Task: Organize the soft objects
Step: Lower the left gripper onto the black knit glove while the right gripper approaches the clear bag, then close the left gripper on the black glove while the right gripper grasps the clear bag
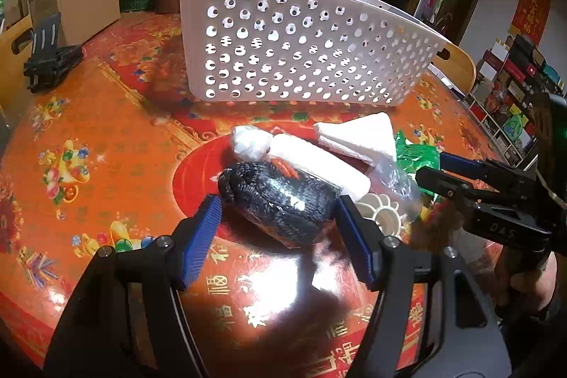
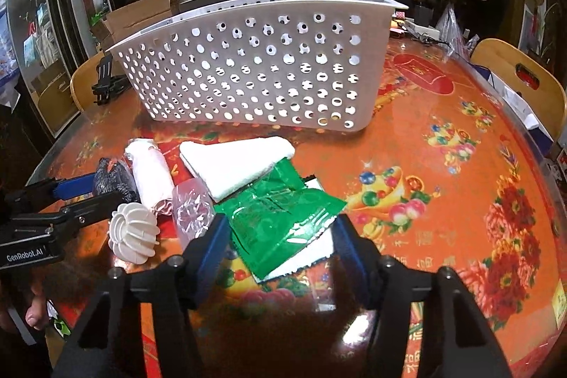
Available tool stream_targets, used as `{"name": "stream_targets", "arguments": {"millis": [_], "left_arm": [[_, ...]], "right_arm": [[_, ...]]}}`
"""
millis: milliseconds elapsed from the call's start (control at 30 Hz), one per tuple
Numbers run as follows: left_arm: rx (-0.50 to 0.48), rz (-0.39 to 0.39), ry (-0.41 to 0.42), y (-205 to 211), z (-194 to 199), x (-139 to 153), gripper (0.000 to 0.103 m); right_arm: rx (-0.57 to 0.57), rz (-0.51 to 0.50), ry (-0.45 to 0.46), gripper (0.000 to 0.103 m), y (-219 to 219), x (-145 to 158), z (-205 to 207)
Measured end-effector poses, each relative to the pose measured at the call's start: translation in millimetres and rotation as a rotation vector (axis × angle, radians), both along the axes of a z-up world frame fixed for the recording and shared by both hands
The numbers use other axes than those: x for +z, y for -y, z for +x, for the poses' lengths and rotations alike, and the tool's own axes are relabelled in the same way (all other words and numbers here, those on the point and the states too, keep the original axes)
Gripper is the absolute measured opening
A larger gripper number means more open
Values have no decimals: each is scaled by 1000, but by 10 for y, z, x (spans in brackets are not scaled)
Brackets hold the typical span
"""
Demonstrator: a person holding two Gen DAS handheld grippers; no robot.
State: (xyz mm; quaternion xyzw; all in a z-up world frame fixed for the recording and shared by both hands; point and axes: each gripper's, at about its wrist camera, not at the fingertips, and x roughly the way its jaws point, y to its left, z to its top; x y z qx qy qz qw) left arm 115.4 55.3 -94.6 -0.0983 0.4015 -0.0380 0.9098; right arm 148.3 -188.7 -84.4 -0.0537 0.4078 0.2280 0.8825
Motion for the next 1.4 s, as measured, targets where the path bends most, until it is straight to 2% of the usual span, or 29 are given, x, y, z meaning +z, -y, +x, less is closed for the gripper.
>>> {"name": "stream_targets", "arguments": {"millis": [200, 367, 467, 500, 533, 1100, 1167, 1233, 1367, 1400], "left_arm": [[-2, -11, -7, -15, 11, -24, 65], [-7, 9, -15, 13, 17, -63, 65], [-7, 16, -14, 27, 13, -65, 64], [-7, 12, -13, 24, 10, -65, 60], [-7, 10, -12, 23, 7, -63, 57], [32, 33, 54, -60, -195, 86, 52], [33, 34, 57, -75, -225, 95, 52], [38, 30, 60, -98, -253, 99, 52], [45, 23, 64, -136, -292, 104, 52], [46, 21, 65, -144, -300, 106, 52]], "right_arm": [[14, 2, -10, 36, -8, -19, 20], [27, 12, -20, 31, -9, -29, 33], [39, 32, -28, 21, 11, -27, 34], [42, 33, -27, 13, 15, -26, 31], [46, 35, -31, 0, 16, -31, 30], [103, 121, -7, 1, -22, 157, -194], [115, 131, -24, 4, -70, 142, -220], [121, 131, -41, 17, -113, 110, -238], [129, 117, -42, 33, -184, 63, -310], [133, 114, -36, 40, -196, 66, -333]]}}
